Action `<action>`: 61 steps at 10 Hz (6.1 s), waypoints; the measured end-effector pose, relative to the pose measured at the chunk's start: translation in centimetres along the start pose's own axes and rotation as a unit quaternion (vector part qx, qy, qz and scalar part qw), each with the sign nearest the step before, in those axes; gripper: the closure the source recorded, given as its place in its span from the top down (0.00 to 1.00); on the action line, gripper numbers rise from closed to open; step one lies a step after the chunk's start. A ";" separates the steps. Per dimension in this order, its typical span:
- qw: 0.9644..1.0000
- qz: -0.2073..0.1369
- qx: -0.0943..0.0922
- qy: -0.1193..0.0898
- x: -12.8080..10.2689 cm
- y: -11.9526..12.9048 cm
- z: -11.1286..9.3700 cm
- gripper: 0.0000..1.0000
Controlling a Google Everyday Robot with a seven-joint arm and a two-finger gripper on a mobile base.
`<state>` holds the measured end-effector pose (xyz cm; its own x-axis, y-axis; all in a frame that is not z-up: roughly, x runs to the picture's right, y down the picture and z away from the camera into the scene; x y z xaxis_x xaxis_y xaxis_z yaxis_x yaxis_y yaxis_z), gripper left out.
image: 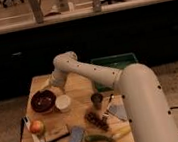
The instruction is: Stack bowls on top of each other
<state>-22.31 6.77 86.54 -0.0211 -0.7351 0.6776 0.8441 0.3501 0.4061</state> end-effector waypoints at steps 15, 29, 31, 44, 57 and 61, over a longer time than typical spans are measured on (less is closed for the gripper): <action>1.000 0.006 0.015 -0.011 2.7 0.3 0.6 0.80; 1.000 0.007 0.014 -0.012 2.6 0.5 0.7 0.80; 1.000 0.007 0.014 -0.012 2.6 0.5 0.7 0.80; 1.000 0.007 0.014 -0.012 2.6 0.5 0.7 0.80; 1.000 0.007 0.014 -0.012 2.6 0.5 0.7 0.80; 1.000 0.007 0.014 -0.012 2.6 0.5 0.7 0.80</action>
<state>-22.34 5.39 88.94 -0.0224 -0.7158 0.6979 0.8286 0.3773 0.4136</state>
